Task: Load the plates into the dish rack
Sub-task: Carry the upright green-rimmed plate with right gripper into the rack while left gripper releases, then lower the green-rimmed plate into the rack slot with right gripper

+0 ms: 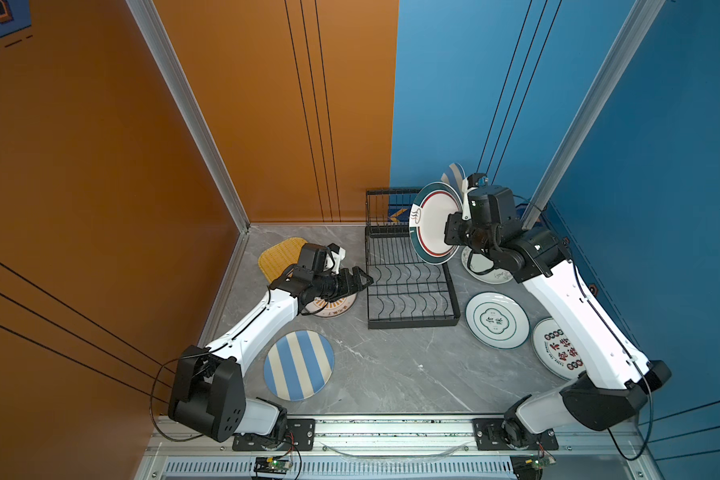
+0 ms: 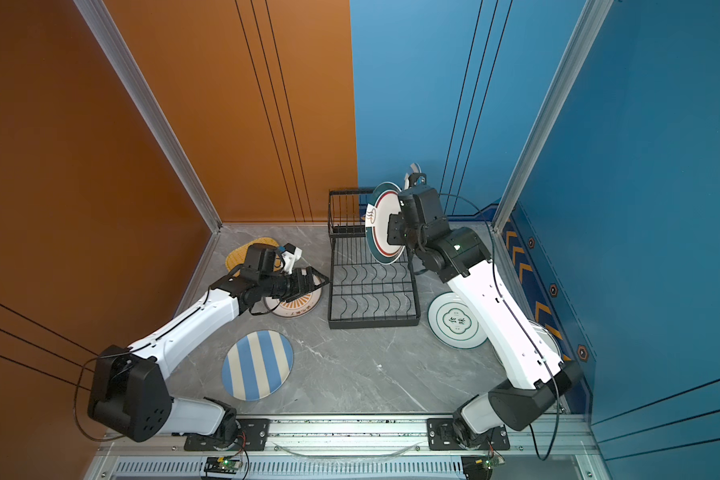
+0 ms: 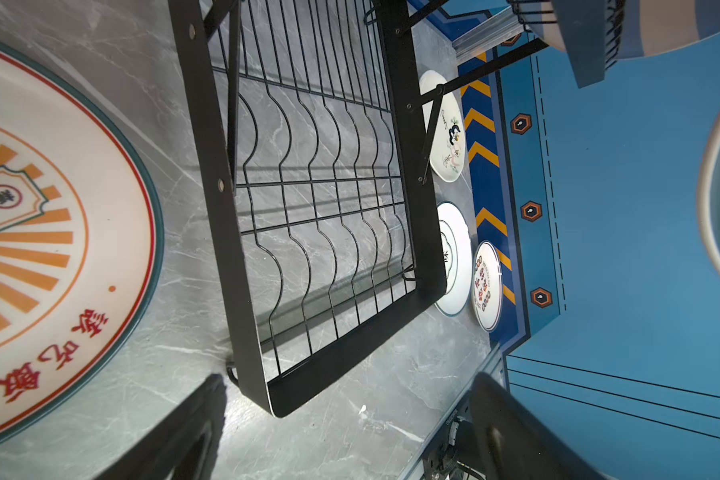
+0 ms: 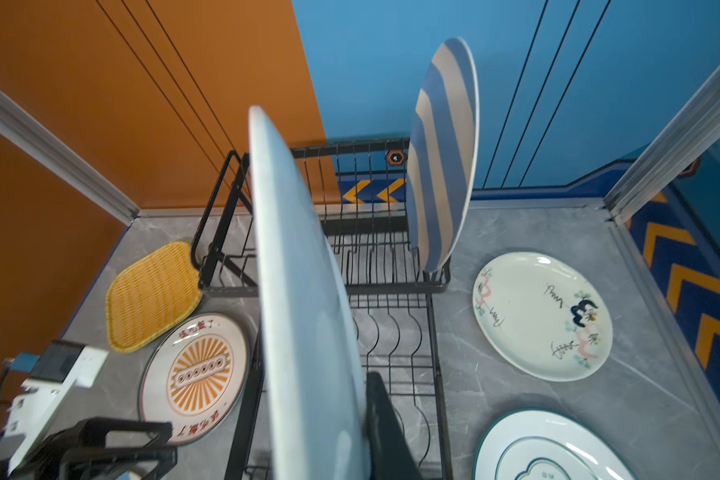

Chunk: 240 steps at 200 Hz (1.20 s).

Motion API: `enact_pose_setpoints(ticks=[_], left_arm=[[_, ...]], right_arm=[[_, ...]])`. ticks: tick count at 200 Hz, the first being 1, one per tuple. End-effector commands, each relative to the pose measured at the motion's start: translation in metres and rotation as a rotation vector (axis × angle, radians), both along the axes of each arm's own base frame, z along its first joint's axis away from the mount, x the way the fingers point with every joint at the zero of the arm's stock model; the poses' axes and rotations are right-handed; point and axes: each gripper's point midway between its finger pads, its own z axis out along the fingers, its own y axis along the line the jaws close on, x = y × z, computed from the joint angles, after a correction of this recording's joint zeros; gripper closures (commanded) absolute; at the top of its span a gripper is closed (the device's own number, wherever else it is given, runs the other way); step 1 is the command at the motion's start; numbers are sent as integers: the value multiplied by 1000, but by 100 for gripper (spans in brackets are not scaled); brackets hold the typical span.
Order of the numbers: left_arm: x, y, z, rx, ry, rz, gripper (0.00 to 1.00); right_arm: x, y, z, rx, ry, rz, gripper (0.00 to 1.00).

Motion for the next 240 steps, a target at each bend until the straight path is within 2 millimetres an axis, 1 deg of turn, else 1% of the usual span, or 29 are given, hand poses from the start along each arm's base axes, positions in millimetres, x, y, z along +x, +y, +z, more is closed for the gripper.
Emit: enact_pose_setpoints(ticks=[1, 22, 58, 78, 104, 131, 174, 240], left_arm=[[1, 4, -4, 46, 0, 4, 7], [1, 5, -9, 58, 2, 7, 7], [2, 3, -13, 66, 12, 7, 6], [2, 2, -16, 71, 18, 3, 5], [2, 1, -19, 78, 25, 4, 5], [3, -1, -20, 80, 27, 3, 4], [3, -2, -23, 88, 33, 11, 4], [4, -5, -25, 96, 38, 25, 3]], right_arm=[[19, -20, 35, -118, -137, -117, 100], [39, -25, 48, -147, -207, -182, 100], [72, -25, 55, -209, -271, -237, 100], [88, -24, 53, -247, -292, -256, 100], [109, -28, 45, -286, -289, -282, 100], [127, -30, 36, -296, -290, -286, 100], [144, -36, 27, -302, -281, -298, 100], [161, -37, 2, -313, -240, -303, 100]])
